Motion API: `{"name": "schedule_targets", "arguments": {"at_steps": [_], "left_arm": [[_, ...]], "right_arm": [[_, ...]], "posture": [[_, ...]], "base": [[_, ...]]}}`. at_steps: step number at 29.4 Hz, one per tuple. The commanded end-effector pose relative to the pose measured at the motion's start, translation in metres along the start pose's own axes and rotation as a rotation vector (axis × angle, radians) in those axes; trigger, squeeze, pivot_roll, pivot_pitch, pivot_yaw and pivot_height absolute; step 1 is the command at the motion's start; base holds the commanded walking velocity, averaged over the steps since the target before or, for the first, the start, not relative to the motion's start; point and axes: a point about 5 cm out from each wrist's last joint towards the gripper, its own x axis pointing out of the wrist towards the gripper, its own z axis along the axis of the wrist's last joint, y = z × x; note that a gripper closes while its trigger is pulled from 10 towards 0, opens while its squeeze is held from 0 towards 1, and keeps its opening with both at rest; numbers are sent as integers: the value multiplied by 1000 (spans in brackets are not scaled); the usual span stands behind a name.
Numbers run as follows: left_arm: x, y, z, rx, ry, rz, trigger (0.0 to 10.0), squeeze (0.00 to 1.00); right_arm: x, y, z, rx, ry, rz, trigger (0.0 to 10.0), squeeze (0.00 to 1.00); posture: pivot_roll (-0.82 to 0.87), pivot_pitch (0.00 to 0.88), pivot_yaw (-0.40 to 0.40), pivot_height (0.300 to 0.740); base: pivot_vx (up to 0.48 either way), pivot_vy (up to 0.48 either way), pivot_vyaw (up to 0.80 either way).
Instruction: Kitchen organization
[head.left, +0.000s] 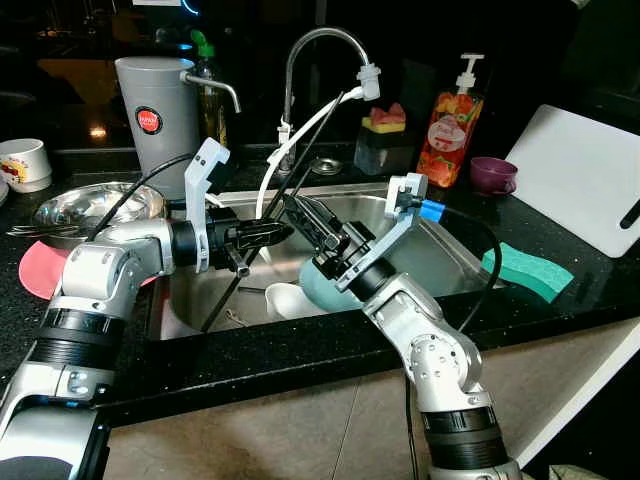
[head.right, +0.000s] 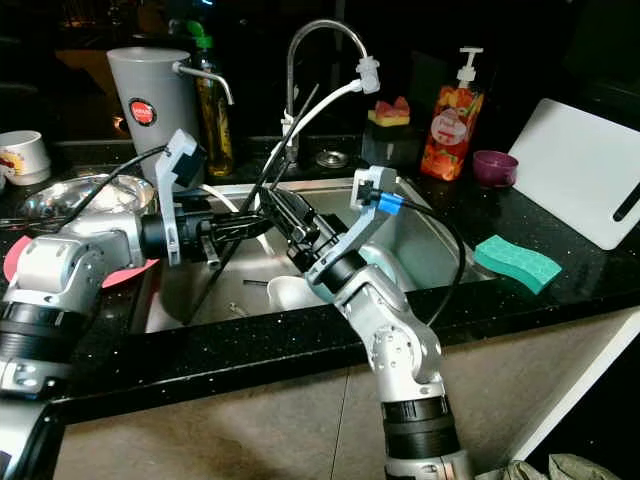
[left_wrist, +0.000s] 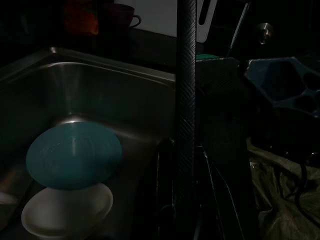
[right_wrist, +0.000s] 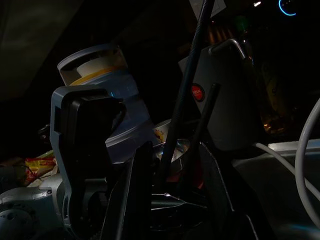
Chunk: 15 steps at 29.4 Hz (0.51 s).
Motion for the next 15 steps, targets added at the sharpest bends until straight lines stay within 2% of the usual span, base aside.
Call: {"name": "schedule_targets", "arguments": {"at_steps": [1,15], "left_arm": [[1,-3,3,6,-12,-20,10000,0],[3,-6,4,0,-27,-35,10000,0]], "right_arm": [[1,-1,-1,1,7,-1,10000,0],[2,-1,-4,10,15,4,10000,0]], "posture": [[117,85,-59,740],[116,77,-62,740]], "base": [[0,0,0],[0,0,0]]}}
